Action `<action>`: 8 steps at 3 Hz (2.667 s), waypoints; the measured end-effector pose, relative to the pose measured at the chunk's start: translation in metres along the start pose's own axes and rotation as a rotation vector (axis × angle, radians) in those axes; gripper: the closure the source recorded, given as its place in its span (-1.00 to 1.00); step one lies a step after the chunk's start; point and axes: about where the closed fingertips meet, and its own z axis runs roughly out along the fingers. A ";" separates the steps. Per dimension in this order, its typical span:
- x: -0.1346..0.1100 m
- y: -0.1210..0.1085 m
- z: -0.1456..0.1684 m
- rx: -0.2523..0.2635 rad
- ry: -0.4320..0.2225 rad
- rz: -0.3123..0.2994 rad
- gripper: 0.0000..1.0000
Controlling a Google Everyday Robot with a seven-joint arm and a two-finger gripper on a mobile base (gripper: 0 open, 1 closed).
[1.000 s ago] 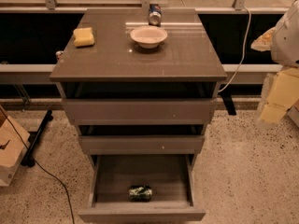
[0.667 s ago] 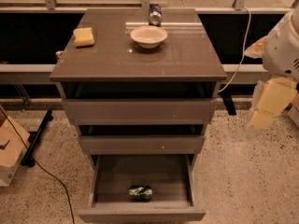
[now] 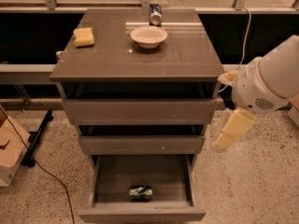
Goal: Pick green can from bottom drawer and place on counter
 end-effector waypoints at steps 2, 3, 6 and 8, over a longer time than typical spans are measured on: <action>0.005 -0.002 0.059 -0.081 -0.079 0.052 -1.00; 0.000 0.003 0.080 -0.101 -0.094 0.081 -1.00; -0.003 0.028 0.233 -0.245 -0.304 0.160 -1.00; 0.002 0.033 0.252 -0.259 -0.290 0.175 -1.00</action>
Offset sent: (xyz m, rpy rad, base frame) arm 0.0138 0.0125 -0.0362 0.0792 0.0377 0.0079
